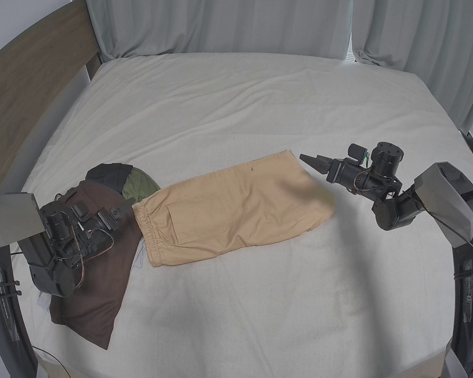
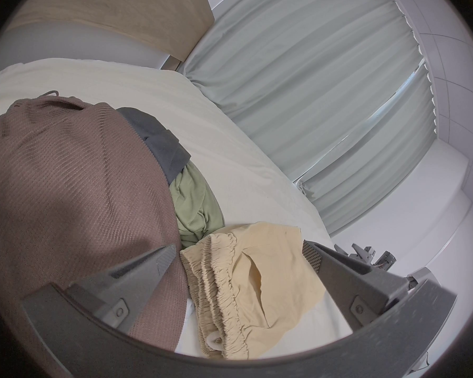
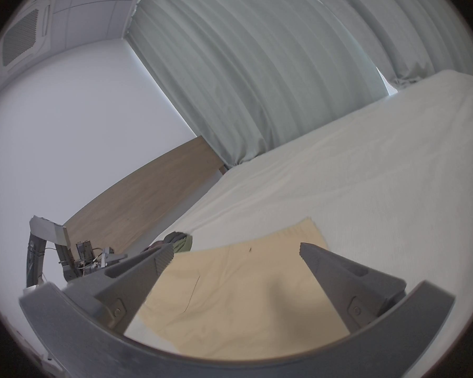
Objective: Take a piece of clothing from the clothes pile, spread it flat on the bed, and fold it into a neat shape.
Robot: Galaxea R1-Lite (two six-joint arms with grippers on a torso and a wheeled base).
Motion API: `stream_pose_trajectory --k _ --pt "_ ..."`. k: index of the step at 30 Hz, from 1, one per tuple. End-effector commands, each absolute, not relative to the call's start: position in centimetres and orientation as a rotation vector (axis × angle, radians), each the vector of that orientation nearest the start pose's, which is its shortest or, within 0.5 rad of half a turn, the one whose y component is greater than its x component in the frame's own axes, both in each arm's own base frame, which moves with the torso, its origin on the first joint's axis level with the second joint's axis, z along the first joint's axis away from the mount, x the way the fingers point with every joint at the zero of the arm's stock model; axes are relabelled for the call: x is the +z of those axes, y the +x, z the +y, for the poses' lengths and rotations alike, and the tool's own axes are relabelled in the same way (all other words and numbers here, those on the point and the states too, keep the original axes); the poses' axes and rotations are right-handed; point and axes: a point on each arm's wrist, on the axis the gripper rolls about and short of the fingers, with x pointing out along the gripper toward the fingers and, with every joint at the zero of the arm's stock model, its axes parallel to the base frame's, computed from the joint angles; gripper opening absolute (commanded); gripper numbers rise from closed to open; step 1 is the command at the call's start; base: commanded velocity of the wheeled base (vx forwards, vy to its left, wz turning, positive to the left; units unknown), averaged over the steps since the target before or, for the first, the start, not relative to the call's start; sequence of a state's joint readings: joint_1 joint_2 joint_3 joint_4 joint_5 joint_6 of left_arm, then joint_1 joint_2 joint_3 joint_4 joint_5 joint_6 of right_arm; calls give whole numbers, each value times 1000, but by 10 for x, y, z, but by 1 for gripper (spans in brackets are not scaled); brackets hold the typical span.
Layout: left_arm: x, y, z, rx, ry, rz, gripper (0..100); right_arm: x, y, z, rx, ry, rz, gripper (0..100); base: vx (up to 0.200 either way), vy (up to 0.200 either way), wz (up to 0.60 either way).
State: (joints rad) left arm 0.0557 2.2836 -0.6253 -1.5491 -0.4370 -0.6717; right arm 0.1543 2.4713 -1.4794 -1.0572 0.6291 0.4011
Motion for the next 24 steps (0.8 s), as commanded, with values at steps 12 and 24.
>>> stream_pose_trajectory --k 12,24 --pt "65 326 -10 -468 -606 231 100 66 390 74 830 436 141 100 0 0 0" --pt "62 321 -17 -492 -452 215 100 36 375 71 788 476 233 100 0 0 0"
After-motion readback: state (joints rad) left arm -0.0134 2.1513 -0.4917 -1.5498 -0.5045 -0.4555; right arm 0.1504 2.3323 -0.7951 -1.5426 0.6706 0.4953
